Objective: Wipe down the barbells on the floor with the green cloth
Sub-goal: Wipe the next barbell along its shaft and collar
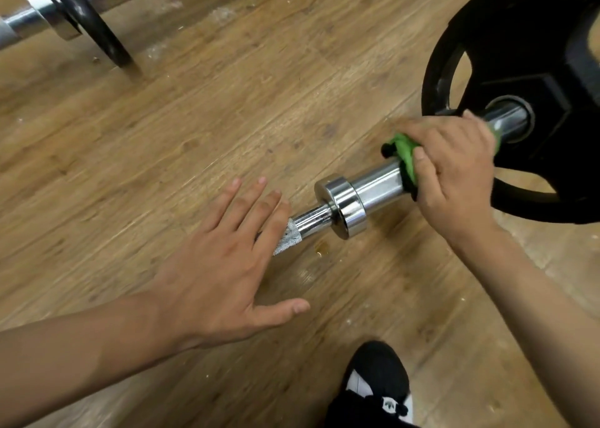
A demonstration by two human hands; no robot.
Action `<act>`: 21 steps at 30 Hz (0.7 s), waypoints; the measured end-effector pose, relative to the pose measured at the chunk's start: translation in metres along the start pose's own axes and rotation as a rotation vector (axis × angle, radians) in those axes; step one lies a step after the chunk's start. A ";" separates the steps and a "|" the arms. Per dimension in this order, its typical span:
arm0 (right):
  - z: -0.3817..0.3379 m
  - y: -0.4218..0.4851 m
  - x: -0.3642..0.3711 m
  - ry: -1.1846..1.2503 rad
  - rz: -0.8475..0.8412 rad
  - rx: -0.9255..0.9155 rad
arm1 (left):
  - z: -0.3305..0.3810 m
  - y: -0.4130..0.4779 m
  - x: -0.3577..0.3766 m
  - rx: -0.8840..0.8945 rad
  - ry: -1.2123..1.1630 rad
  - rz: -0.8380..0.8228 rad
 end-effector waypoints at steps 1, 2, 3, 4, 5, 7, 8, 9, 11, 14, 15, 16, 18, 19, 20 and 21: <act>0.014 0.006 -0.005 -0.017 0.021 0.075 | 0.001 0.000 0.000 -0.009 0.001 -0.004; 0.020 0.009 -0.007 -0.036 0.044 0.153 | 0.001 0.001 0.000 -0.011 0.001 -0.009; 0.017 0.011 -0.007 -0.045 0.066 0.227 | 0.002 0.001 0.000 -0.010 0.001 -0.011; 0.005 0.012 -0.004 -0.032 0.086 0.276 | 0.003 0.001 0.000 -0.008 0.003 -0.008; -0.013 0.008 0.000 -0.016 0.104 0.281 | 0.003 0.001 0.000 -0.004 0.004 -0.003; -0.054 -0.009 0.008 0.022 0.111 0.131 | 0.004 -0.001 -0.001 0.000 0.005 0.003; -0.067 -0.019 0.010 0.035 0.084 0.022 | 0.004 -0.002 -0.001 0.003 0.004 0.003; -0.069 -0.023 0.010 0.020 0.040 -0.084 | 0.005 -0.004 -0.001 0.007 0.003 0.006; -0.039 -0.022 0.008 -0.039 -0.029 -0.168 | 0.007 -0.006 0.000 0.014 0.001 0.012; 0.030 -0.011 -0.007 -0.088 0.007 0.037 | 0.010 -0.006 0.000 0.005 -0.003 0.019; 0.043 -0.006 -0.013 -0.087 0.029 0.125 | 0.012 -0.005 0.000 0.004 -0.002 0.023; 0.047 -0.002 -0.017 -0.078 0.056 0.205 | 0.014 -0.004 0.000 0.007 -0.003 0.029; 0.030 0.000 -0.014 -0.020 0.079 0.305 | 0.017 -0.004 -0.001 0.006 -0.013 0.037; 0.009 -0.002 -0.009 0.005 0.066 0.295 | 0.018 -0.005 -0.002 0.002 -0.020 0.032; -0.016 -0.006 -0.004 0.023 0.042 0.247 | 0.019 -0.006 -0.001 0.001 -0.026 0.024; -0.042 -0.013 -0.001 0.059 0.020 0.183 | 0.019 -0.007 0.000 0.004 -0.031 0.019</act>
Point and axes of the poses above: each hand's wrist, its own y-axis towards the middle knuckle, its own x-axis out of the palm, z = x × y, the point moved 4 cm from there along y, towards the middle knuckle, and after that the axes turned 2 degrees about -x, right-handed, at the moved point
